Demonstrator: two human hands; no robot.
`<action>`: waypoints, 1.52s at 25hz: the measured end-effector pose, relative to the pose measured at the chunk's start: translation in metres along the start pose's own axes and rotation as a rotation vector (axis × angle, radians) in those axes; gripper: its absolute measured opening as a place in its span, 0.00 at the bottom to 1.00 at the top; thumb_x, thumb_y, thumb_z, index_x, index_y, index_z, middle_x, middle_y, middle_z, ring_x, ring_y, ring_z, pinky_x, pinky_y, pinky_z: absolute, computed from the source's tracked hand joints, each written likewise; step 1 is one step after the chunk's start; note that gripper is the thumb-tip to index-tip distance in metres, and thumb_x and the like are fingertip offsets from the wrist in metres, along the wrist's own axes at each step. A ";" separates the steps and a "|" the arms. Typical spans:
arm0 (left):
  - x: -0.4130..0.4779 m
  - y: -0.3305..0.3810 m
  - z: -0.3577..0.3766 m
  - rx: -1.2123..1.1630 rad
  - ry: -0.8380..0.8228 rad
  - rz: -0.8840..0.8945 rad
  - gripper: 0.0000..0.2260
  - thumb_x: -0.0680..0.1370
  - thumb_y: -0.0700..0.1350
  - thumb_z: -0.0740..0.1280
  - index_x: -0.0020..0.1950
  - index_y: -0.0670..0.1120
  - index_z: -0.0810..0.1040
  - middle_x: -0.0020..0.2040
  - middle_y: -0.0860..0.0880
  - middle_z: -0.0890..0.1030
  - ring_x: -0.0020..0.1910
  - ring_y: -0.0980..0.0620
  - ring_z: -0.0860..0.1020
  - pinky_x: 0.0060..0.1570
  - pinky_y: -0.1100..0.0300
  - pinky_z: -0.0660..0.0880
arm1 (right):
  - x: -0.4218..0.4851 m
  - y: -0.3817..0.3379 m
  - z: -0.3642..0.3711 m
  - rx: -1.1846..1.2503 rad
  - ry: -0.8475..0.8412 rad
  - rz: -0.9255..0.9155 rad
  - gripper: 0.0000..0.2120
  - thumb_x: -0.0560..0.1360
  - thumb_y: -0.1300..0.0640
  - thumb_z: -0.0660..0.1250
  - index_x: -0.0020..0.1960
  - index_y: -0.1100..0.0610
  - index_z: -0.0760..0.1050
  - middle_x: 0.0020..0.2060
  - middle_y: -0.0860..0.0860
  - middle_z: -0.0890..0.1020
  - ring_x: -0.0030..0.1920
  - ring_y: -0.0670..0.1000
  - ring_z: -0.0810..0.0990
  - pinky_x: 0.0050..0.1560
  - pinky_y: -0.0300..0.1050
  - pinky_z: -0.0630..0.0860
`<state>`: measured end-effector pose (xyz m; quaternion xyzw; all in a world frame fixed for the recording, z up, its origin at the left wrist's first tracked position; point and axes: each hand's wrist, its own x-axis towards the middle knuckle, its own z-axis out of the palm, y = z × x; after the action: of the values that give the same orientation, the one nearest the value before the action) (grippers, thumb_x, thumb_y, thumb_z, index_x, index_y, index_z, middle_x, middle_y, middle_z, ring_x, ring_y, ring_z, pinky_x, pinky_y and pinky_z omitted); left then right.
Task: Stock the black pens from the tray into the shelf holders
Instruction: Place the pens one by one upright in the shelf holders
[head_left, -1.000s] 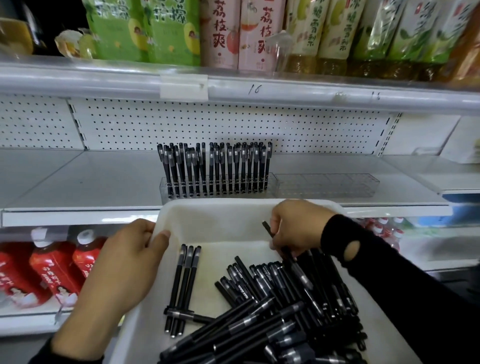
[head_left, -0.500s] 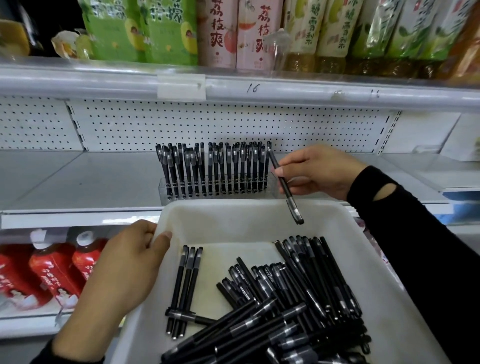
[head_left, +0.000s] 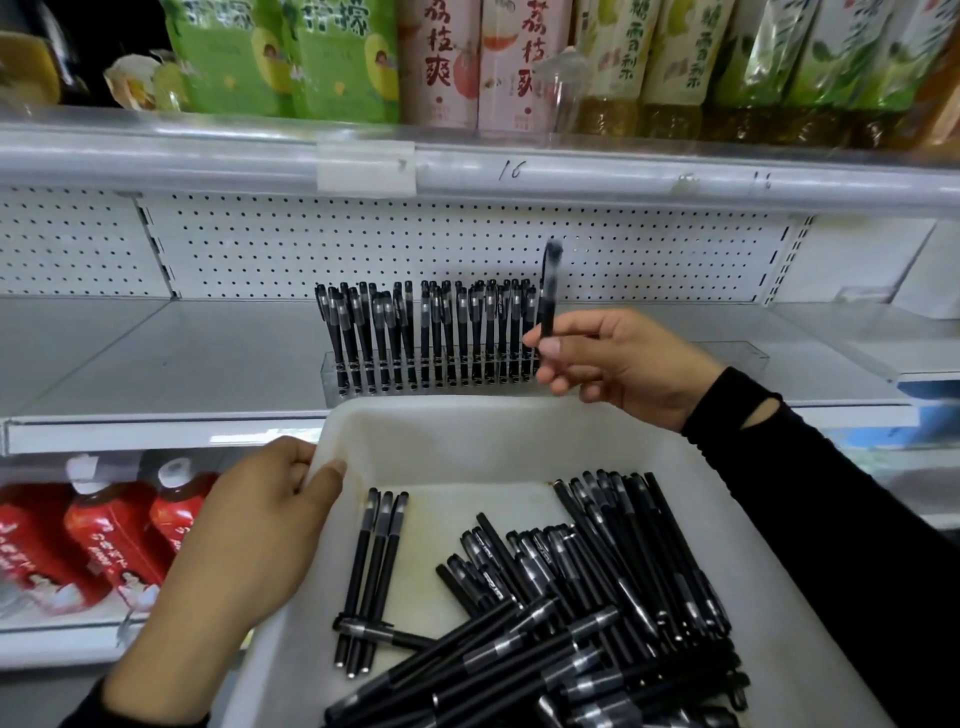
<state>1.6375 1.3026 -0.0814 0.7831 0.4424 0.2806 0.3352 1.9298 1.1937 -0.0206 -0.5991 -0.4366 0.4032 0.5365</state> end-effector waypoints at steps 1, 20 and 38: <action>0.000 -0.001 0.000 -0.005 -0.003 -0.004 0.07 0.80 0.50 0.65 0.44 0.50 0.79 0.33 0.50 0.82 0.37 0.51 0.80 0.36 0.55 0.72 | 0.003 0.000 -0.002 -0.018 0.033 -0.026 0.13 0.71 0.55 0.72 0.54 0.57 0.82 0.34 0.52 0.81 0.30 0.45 0.77 0.25 0.32 0.69; -0.002 0.002 -0.003 0.001 -0.015 -0.024 0.07 0.80 0.52 0.64 0.46 0.52 0.79 0.35 0.49 0.84 0.36 0.51 0.81 0.41 0.49 0.79 | 0.130 0.042 -0.044 -1.070 0.561 0.119 0.12 0.80 0.51 0.65 0.42 0.57 0.79 0.41 0.54 0.85 0.39 0.52 0.83 0.40 0.39 0.76; 0.000 -0.002 -0.003 0.021 -0.005 -0.012 0.06 0.80 0.50 0.65 0.46 0.51 0.79 0.34 0.51 0.83 0.36 0.53 0.80 0.38 0.54 0.75 | 0.110 0.026 -0.038 -1.047 0.535 0.166 0.09 0.77 0.55 0.70 0.49 0.62 0.79 0.48 0.59 0.84 0.48 0.60 0.84 0.53 0.54 0.81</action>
<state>1.6344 1.3040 -0.0809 0.7846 0.4491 0.2718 0.3299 2.0005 1.2865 -0.0448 -0.8971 -0.3788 0.0100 0.2275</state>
